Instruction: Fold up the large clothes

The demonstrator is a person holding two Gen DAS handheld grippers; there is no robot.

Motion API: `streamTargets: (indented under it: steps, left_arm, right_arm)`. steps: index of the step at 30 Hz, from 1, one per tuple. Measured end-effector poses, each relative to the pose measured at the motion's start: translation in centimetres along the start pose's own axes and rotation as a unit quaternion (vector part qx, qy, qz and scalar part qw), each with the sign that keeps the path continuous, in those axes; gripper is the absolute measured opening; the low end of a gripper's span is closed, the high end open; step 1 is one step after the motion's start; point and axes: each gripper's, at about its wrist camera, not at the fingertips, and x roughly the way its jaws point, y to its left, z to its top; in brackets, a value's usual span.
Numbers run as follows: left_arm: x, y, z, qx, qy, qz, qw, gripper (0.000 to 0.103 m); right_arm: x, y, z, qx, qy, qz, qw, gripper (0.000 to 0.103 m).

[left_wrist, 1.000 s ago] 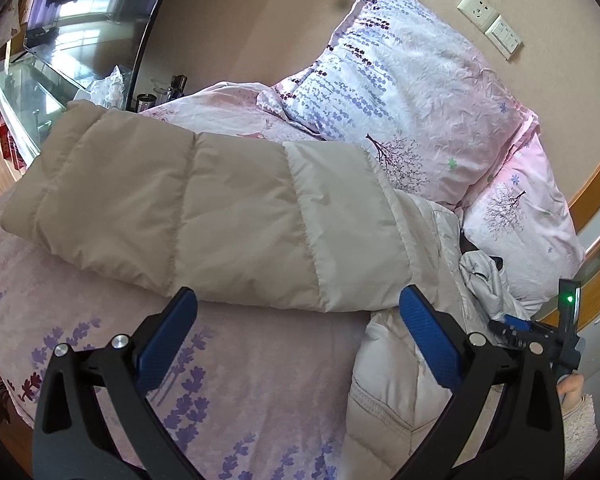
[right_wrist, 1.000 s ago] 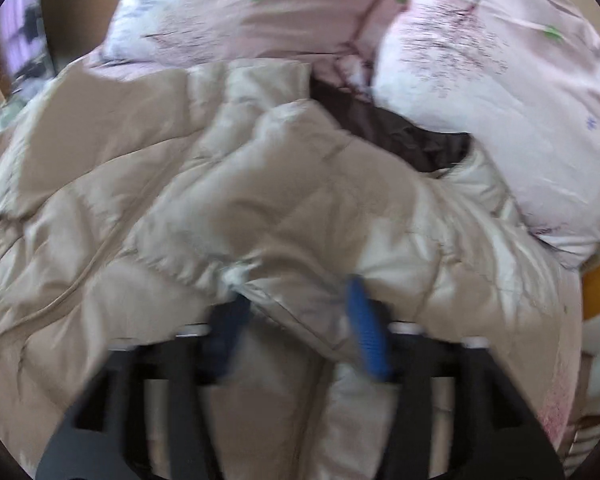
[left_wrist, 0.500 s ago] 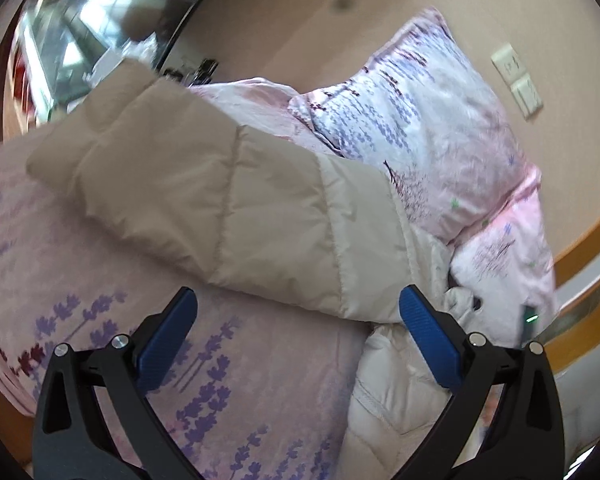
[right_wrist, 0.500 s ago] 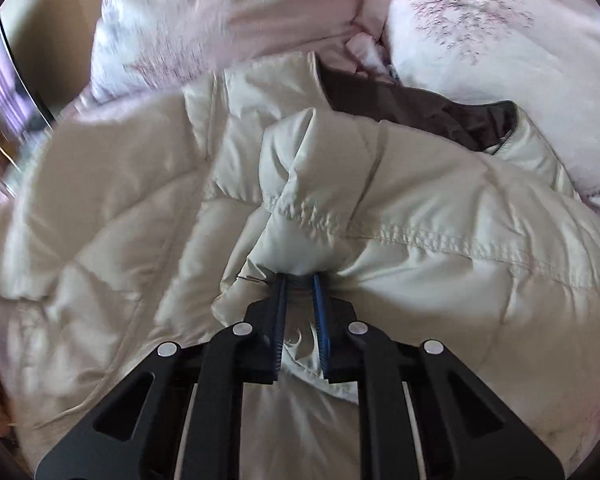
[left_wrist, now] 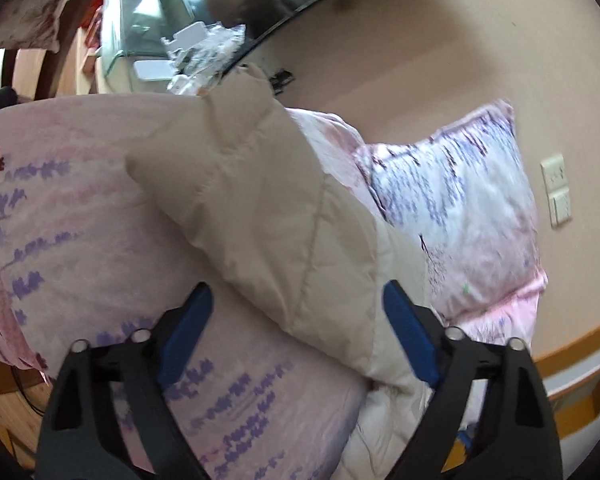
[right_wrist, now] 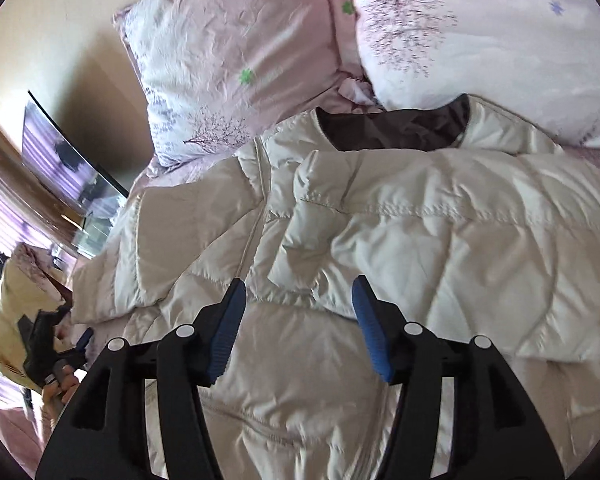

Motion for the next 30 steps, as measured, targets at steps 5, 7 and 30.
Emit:
streamTargets:
  steps: [5, 7, 30]
  left_arm:
    - [0.4, 1.5, 1.7, -0.037, -0.014, 0.021, 0.9990, 0.058]
    - [0.4, 2.2, 2.4, -0.050, -0.018, 0.031, 0.9981, 0.039]
    - [-1.5, -24.6, -0.3, 0.212, -0.025, -0.145, 0.9661, 0.010]
  right_arm:
    - [-1.8, -1.1, -1.0, 0.008, -0.009, 0.000, 1.000, 0.058]
    - [-2.3, -1.5, -1.4, 0.008, -0.013, -0.001, 1.000, 0.058]
    - [-8.8, -8.7, -3.1, 0.054, -0.094, -0.041, 0.993, 0.062]
